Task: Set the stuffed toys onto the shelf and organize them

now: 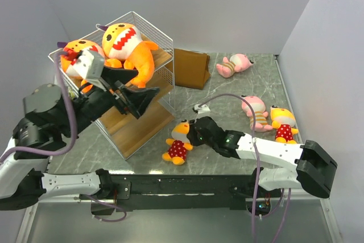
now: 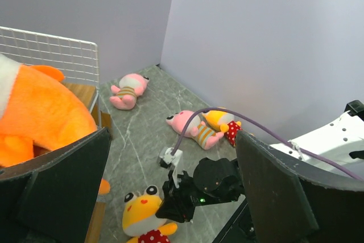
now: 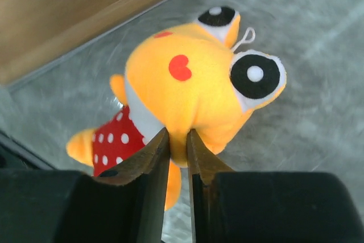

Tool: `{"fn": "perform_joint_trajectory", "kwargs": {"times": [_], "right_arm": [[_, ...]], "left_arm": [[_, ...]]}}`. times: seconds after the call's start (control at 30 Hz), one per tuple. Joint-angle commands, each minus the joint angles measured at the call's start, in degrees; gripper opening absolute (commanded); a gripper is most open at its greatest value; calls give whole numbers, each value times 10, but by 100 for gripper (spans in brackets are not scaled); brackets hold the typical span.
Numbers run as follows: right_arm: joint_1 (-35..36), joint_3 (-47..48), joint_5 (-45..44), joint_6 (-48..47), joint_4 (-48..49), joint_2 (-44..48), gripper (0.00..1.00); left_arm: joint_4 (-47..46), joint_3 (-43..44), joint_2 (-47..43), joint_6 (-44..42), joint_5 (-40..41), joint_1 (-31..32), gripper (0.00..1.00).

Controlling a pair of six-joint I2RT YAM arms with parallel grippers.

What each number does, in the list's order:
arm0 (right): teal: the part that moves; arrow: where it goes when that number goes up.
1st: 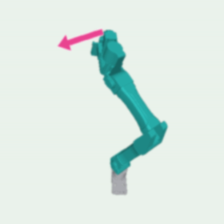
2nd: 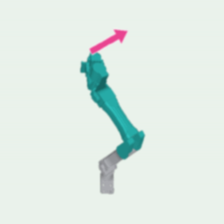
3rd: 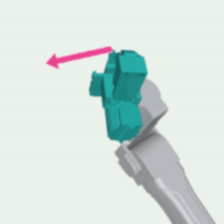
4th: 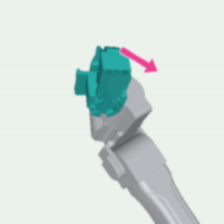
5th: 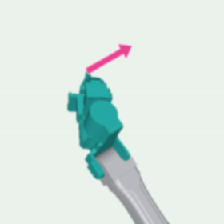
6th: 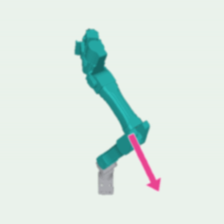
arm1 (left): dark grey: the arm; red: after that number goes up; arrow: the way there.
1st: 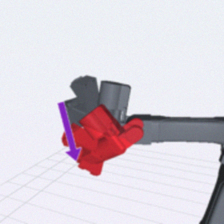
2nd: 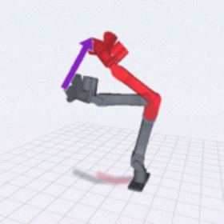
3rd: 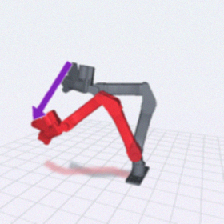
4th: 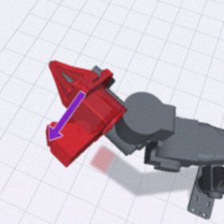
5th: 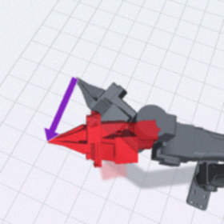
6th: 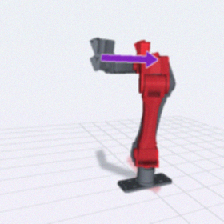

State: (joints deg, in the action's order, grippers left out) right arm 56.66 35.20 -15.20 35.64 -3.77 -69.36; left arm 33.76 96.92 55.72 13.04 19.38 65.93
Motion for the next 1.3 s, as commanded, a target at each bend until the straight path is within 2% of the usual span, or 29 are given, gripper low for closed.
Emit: {"fn": "perform_joint_trajectory", "kwargs": {"times": [0.0, 0.07, 0.13, 0.27, 0.3, 0.37, 0.4, 0.47, 0.53, 0.6, 0.73, 0.9, 1.0, 1.27], "right_arm": [[-5, 65, 49, -177, -50, -14, 25], [-12, 73, 58, -206, -66, -18, 28], [-23, 81, 45, -214, -86, -18, 36], [-25, 124, 47, -163, -118, -11, 62], [-25, 131, 47, -111, -137, -11, 70], [-25, 160, 21, -21, -174, -12, 72], [-25, 171, 0, 116, -240, -15, 73], [-25, 197, -19, 265, -323, -21, 74], [-23, 196, 15, 493, -433, -11, 75], [-22, 167, 75, 557, -437, -3, 75], [3, 107, 130, 681, -356, 23, 72], [46, 141, 104, 729, -371, 2, 73], [60, 151, 117, 745, -370, -30, 73], [72, 159, 117, 719, -307, -133, 72]], "left_arm": [[-13, -1, -23, -35, 2, 2, 96], [-24, -13, -38, -43, 3, 2, 96], [-31, -22, -47, -44, 4, 2, 96], [-24, -21, -62, -33, -4, 2, 96], [-19, -20, -63, -28, -7, 2, 96], [-14, -17, -67, -22, -11, 2, 96], [-12, -17, -69, -18, -10, 2, 96], [-11, -24, -77, -14, -5, 2, 96], [-16, -38, -89, -9, 0, 2, 96], [-25, -52, -101, -6, 7, 2, 96], [-40, -72, -119, 1, 8, 2, 96], [-23, -57, -119, 10, 4, 2, 96], [-7, -38, -113, 16, 6, 2, 96], [-5, -31, -124, 23, 17, 2, 96]]}}
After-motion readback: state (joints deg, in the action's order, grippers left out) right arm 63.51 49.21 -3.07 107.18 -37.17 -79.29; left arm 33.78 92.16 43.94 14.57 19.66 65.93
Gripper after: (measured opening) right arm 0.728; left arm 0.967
